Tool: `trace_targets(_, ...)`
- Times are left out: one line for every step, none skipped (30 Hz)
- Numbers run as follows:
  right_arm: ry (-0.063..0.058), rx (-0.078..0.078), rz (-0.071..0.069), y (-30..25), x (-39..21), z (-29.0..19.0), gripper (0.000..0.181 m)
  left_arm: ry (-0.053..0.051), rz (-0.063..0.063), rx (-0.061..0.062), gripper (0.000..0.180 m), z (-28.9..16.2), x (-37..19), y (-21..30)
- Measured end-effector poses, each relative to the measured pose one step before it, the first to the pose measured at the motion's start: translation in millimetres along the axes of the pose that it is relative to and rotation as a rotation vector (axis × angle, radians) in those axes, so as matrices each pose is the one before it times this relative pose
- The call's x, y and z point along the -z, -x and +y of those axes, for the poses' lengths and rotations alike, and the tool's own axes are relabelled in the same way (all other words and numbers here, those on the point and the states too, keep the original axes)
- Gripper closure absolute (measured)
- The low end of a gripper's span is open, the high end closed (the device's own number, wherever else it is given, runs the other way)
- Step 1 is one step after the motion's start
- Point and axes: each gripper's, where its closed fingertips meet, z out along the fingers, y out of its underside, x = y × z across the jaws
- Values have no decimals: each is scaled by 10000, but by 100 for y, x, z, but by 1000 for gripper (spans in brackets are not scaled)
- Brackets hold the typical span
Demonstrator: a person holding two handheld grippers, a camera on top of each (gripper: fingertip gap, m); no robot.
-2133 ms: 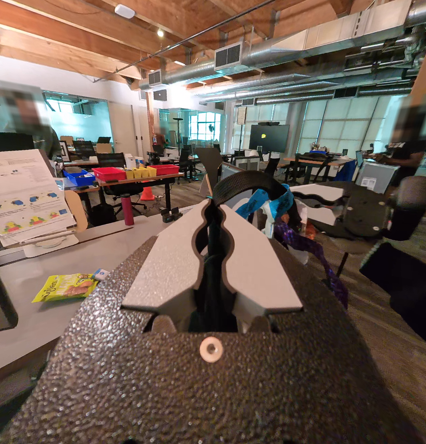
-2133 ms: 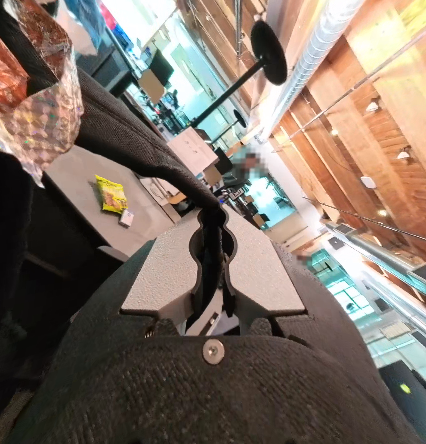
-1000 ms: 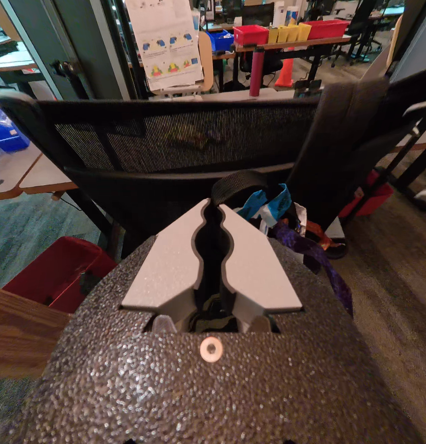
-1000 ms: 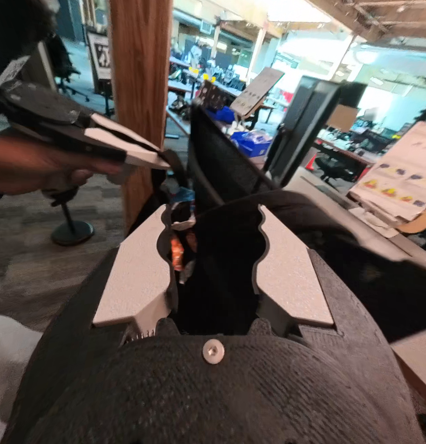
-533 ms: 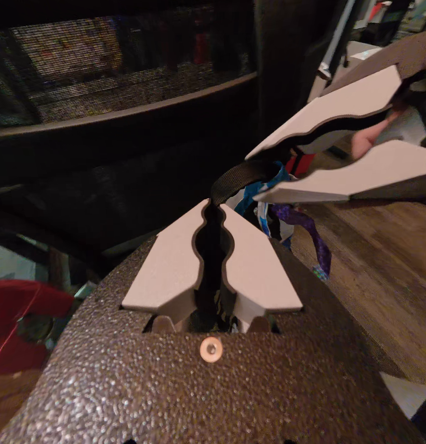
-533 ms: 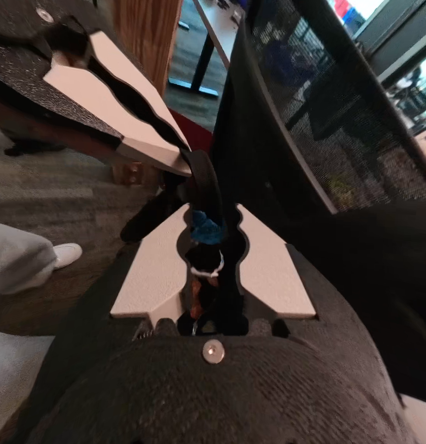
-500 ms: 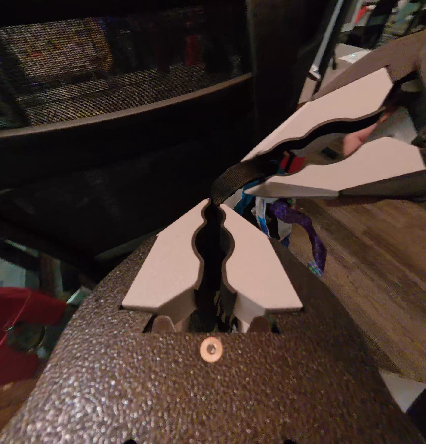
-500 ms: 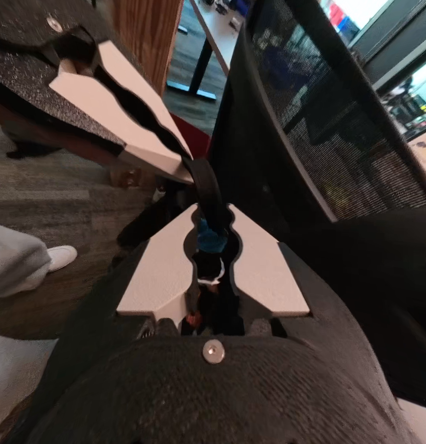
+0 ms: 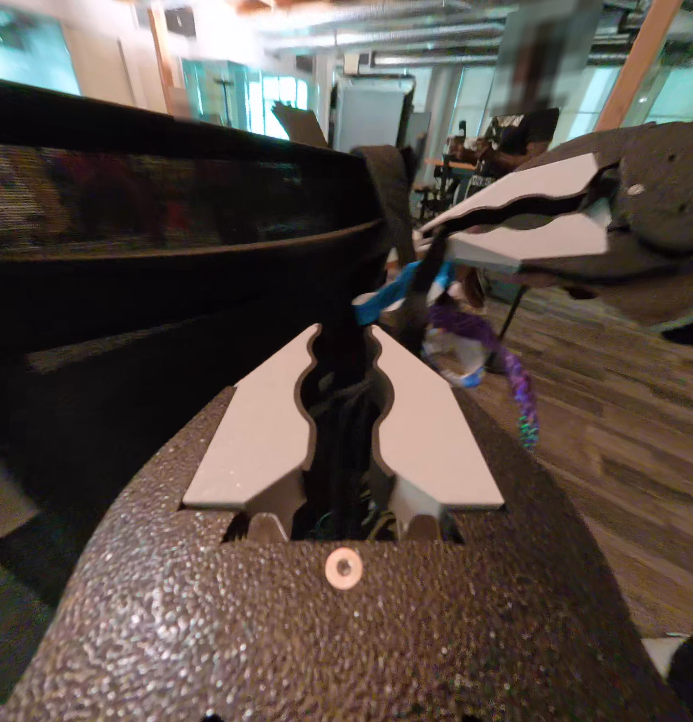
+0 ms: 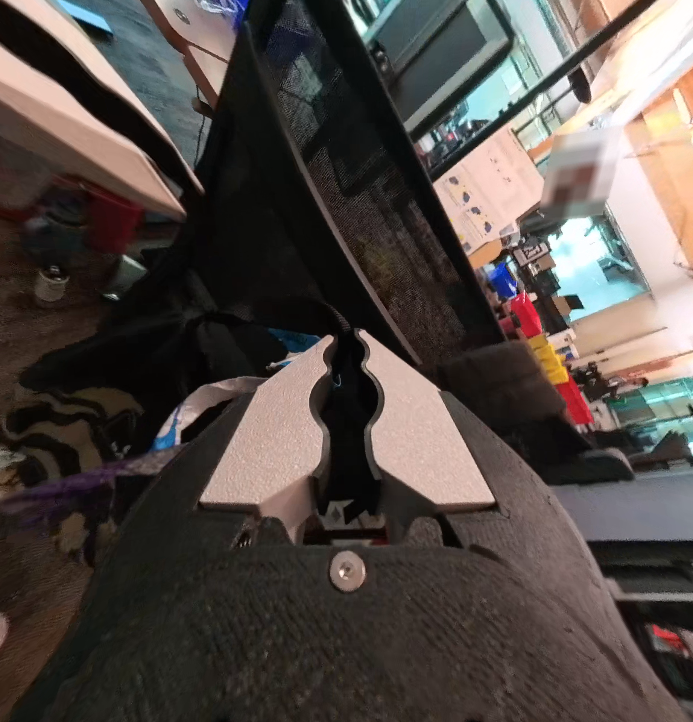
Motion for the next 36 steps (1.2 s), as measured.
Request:
trace_targets(56,-297,51,2,498,-93,178,-209,-149,-244,156,179,1530,1439)
trace_targets(-8,-93,44,108,476,-327,178,-1,-279,-259,148,750,1362,1826)
trace_targets(7,118,36,147,418,-439,178,257,-255,-302,142,1374,1008,1945)
trace_targets(-3,110,-12,136,314,-508,177,528,-131,-361,139,1882,553,1754)
trace_targets(-21,-14,-33,79,217,-545,178,609,100,-388,132,2012,77,1266)
trace_targets(-31,3,21,-8,122,-537,178,506,273,-347,130,1800,-338,732)
trace_targets(-75,48,-25,25,47,-602,178,309,358,-327,127,1368,-623,297)
trace_targets(-64,76,-68,12,-23,-566,178,210,488,-417,125,1075,-865,-202)
trace_targets(8,31,-10,-134,-85,-413,174,252,518,-515,119,1036,-1019,-488)
trace_targets(3,-86,-12,-165,-125,-328,176,232,450,-504,112,809,-1071,-607)
trace_targets(-42,-163,-62,-107,-103,-389,177,62,477,-409,112,239,-1011,-813)
trace_targets(-38,-108,-36,-77,-77,-421,178,-151,533,-303,111,-435,-850,-999)
trace_targets(-60,71,-14,-6,3,-501,178,-226,502,-262,110,-823,-664,-917)
trace_targets(-90,163,-82,133,126,-564,178,-161,474,-168,114,-902,-436,-675)
trace_targets(-45,62,-104,101,221,-450,174,-28,692,151,121,-756,-197,-672)
trace_targets(4,47,-61,-32,328,-264,174,59,867,499,125,-587,107,-617)
trace_targets(14,45,-75,-22,390,-167,174,28,705,474,126,-587,439,-237)
trace_targets(16,14,-113,44,421,-152,173,60,189,40,124,-536,630,349)
trace_targets(9,1,-82,63,417,-168,173,198,-321,-508,113,-343,495,787)
trace_targets(-11,22,-66,74,355,-191,178,172,-490,-787,101,-330,154,747)
trace_targets(59,57,-62,43,273,-93,174,78,-166,-758,97,-413,-51,132)
trace_targets(123,184,-81,14,211,46,174,183,346,-423,101,-306,-3,-449)
trace_targets(177,282,-47,-70,231,213,174,312,713,151,104,-286,286,-664)
trace_targets(167,199,-71,-35,262,256,178,106,820,438,109,-815,770,-648)
trace_targets(97,52,-73,64,306,151,178,-318,540,341,109,-1477,1088,-364)
trace_targets(-9,-59,-2,102,303,-2,178,-566,177,58,111,-1676,1031,-33)
trace_targets(-86,-193,-8,168,223,-138,178,-422,-130,-297,115,-1202,587,344)
trace_targets(-84,-205,-33,181,157,-177,178,-43,-349,-544,114,-380,-61,684)
trace_targets(-84,-108,-20,164,49,-154,178,296,-345,-605,115,344,-658,717)
trace_targets(-80,-133,-11,123,-62,-54,178,370,-231,-419,122,570,-1041,588)
trace_targets(-29,-130,-27,70,-119,153,178,230,167,-209,125,424,-1228,-5)
trace_targets(110,-32,-21,-35,-102,341,178,214,620,-180,125,486,-1300,-735)
trace_targets(102,25,-53,9,-73,307,178,324,790,-231,125,781,-1340,-1060)
trace_targets(-7,-35,-87,95,-23,142,178,266,811,-209,124,736,-1274,-1184)
trace_targets(-48,-110,-58,70,-4,41,178,71,634,-102,123,434,-1191,-975)
trace_targets(-26,-97,0,-8,7,54,178,-141,316,-18,121,57,-1085,-564)
